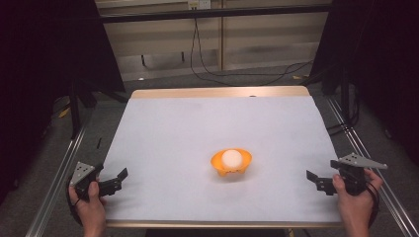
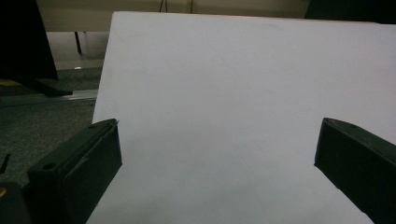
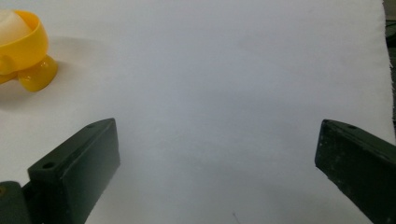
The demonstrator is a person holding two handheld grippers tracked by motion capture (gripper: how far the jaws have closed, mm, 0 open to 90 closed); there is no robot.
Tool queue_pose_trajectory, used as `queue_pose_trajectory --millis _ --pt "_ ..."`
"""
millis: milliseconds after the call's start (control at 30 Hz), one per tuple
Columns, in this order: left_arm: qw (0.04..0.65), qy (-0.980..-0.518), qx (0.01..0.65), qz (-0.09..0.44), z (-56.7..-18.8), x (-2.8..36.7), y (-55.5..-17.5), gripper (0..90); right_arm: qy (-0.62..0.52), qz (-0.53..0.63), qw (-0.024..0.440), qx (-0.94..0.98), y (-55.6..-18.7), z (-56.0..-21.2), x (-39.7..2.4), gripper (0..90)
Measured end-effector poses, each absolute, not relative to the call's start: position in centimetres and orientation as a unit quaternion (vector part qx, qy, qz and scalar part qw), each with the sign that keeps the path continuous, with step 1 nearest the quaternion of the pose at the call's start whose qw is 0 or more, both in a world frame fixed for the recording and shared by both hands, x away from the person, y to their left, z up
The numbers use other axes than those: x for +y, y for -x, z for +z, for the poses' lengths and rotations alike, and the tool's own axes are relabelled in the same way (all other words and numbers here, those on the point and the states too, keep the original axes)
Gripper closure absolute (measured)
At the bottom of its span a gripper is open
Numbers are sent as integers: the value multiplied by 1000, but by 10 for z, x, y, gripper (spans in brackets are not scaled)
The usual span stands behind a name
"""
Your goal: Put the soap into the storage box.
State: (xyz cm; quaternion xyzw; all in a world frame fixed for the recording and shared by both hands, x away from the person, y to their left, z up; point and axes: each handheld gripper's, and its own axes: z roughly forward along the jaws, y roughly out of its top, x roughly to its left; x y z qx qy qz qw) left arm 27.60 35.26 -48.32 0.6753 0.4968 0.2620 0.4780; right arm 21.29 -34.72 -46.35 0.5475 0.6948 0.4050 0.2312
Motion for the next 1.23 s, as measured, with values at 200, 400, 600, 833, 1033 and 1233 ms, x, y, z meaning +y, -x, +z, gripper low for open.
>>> queue_pose_trajectory --millis 200,400,600,833,1033,1233 --pt "479 -674 499 262 -483 352 -276 5 -554 407 235 687 -207 -460 -356 0" --pt "480 -674 498 259 -483 353 -276 5 -559 416 243 674 -200 -462 -363 0" --pt "480 -674 499 259 -483 353 -276 5 -566 429 241 662 -195 -471 -367 0" --pt "474 -678 498 262 -483 353 -276 5 -559 437 243 661 -190 -483 -362 0" --pt "476 -676 497 263 -483 352 -276 5 -563 474 246 631 -183 -486 -369 0" --pt "473 -680 494 264 -483 352 -276 5 -565 466 251 633 -183 -486 -367 0"
